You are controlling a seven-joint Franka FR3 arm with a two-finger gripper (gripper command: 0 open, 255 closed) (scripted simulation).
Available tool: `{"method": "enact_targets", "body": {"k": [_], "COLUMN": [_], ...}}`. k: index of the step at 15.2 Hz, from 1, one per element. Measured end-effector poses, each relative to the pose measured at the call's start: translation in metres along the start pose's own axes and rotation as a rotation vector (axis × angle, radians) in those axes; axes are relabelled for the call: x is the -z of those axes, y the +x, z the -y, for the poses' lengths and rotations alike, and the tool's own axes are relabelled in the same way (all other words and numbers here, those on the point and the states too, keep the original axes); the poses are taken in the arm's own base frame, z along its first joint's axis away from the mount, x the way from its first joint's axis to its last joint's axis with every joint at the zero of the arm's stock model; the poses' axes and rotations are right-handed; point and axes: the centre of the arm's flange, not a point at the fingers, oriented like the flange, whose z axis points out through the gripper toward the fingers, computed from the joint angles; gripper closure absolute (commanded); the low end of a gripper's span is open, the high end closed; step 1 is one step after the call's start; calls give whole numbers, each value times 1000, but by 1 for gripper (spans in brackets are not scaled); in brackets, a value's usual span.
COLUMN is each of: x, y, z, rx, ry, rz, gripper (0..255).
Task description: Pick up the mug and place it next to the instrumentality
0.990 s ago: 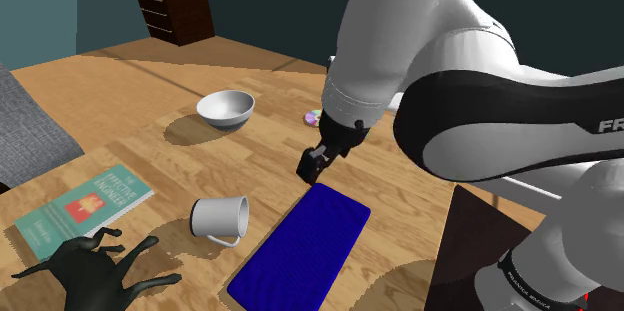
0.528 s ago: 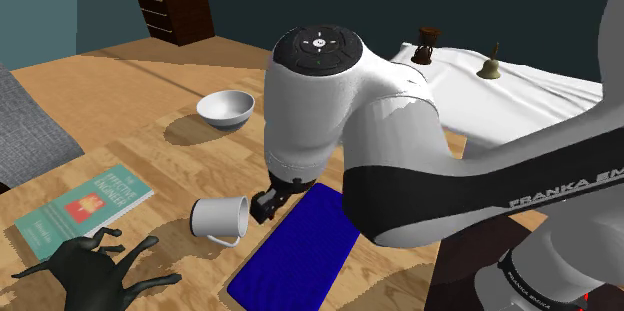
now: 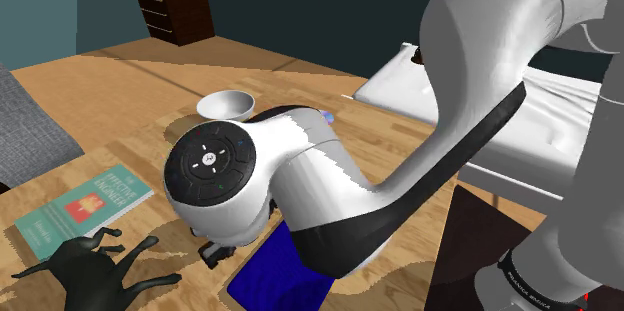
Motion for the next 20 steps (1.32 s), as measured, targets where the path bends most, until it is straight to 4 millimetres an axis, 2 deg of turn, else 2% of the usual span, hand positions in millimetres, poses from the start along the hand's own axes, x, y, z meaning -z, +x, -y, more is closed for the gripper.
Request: {"method": "enact_targets", "body": {"k": [2,4,10,16,17,20], "x": [-10,-19,-50,-55,-55,-55], "y": [2,2,4,4,4,4], "z": [20,27,27,28,28,28], "rx": [3,3,3,3,3,3], "ry": [-15,-21,-24,-24,-24,-24], "rz": [-13,-17,-19,-19,-19,-20], "gripper": [0,0,0,0,255,255]}}
